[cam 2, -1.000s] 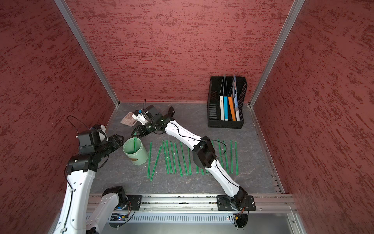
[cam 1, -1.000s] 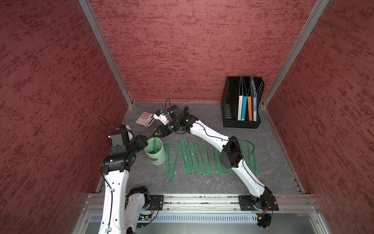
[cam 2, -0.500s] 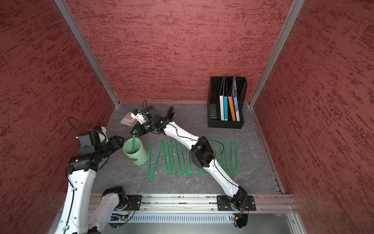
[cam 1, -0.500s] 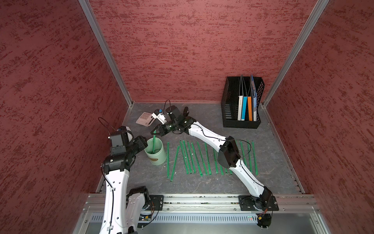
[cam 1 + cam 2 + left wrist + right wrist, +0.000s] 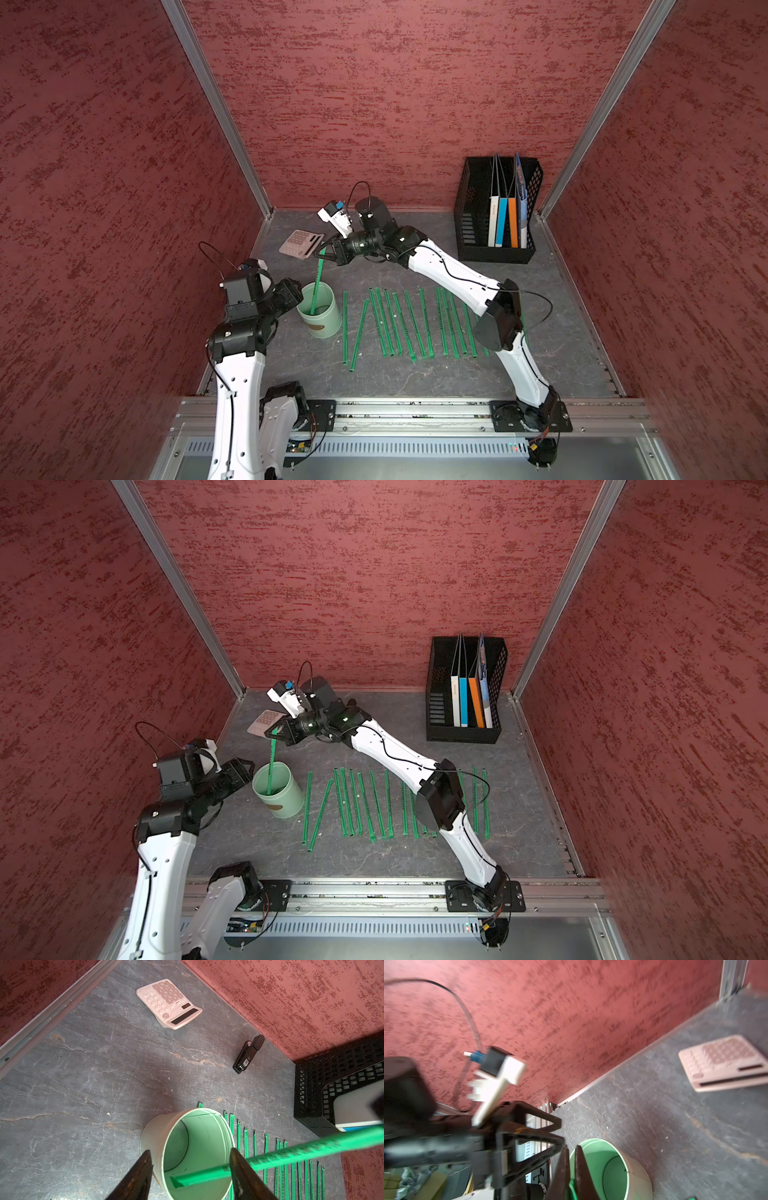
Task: Take the straws out of the storage container
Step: Pick up the straw from the container, then place the straw at the center of the board.
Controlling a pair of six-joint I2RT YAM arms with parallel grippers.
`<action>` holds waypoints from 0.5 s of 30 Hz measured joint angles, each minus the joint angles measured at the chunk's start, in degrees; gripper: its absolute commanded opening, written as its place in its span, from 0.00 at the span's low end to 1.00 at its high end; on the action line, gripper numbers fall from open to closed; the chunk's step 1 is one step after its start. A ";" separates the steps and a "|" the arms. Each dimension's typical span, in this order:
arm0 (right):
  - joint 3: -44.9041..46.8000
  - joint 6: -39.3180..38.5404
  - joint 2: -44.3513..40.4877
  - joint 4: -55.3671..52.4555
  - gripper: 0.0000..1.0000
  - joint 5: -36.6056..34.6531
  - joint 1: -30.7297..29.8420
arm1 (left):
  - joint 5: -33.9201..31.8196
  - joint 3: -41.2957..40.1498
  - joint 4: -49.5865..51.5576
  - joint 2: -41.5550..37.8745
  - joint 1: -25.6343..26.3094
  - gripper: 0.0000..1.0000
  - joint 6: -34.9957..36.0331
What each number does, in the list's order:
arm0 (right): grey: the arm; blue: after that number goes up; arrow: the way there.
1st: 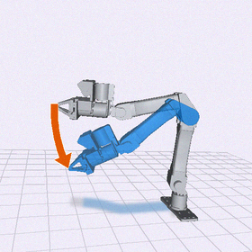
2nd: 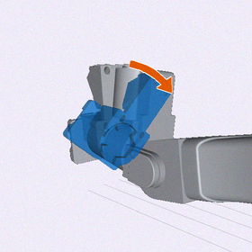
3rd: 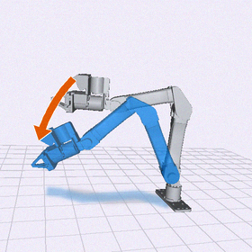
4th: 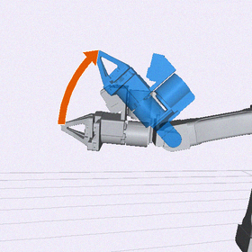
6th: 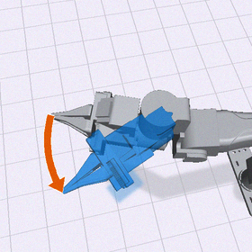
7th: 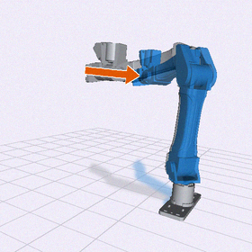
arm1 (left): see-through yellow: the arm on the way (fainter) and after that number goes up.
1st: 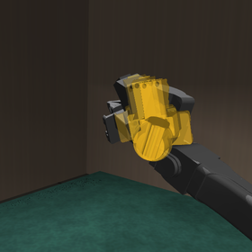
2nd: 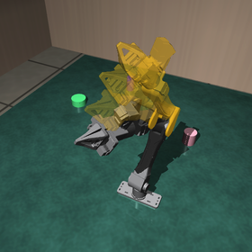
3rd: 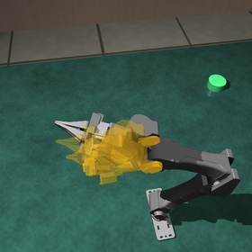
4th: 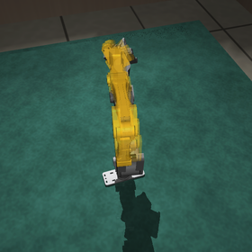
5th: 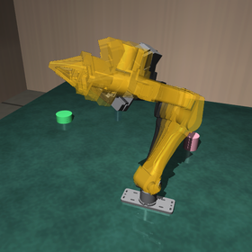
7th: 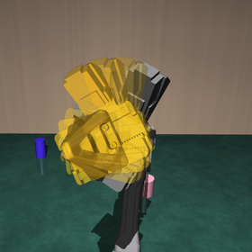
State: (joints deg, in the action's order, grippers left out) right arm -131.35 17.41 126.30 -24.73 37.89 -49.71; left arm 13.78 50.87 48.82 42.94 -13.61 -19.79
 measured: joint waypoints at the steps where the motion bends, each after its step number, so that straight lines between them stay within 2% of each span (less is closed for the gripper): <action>1: 0.15 -0.39 -1.20 -0.02 0.00 -0.35 0.00 | 0.11 0.02 0.00 -0.11 -0.02 0.59 -0.13; 7: -0.04 -4.09 -6.99 -4.04 0.00 -2.78 0.07 | 1.05 0.02 -0.39 -0.17 -0.15 0.59 -0.66; 15: -8.11 -12.07 -10.67 -24.63 0.00 -8.72 1.27 | 2.36 -0.31 -2.62 0.26 -0.22 0.59 -1.51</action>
State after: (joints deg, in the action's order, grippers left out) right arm -139.46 5.34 115.63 -49.36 29.17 -48.45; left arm 16.14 50.57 46.19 43.20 -13.82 -21.30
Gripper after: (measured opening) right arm 0.048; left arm 0.595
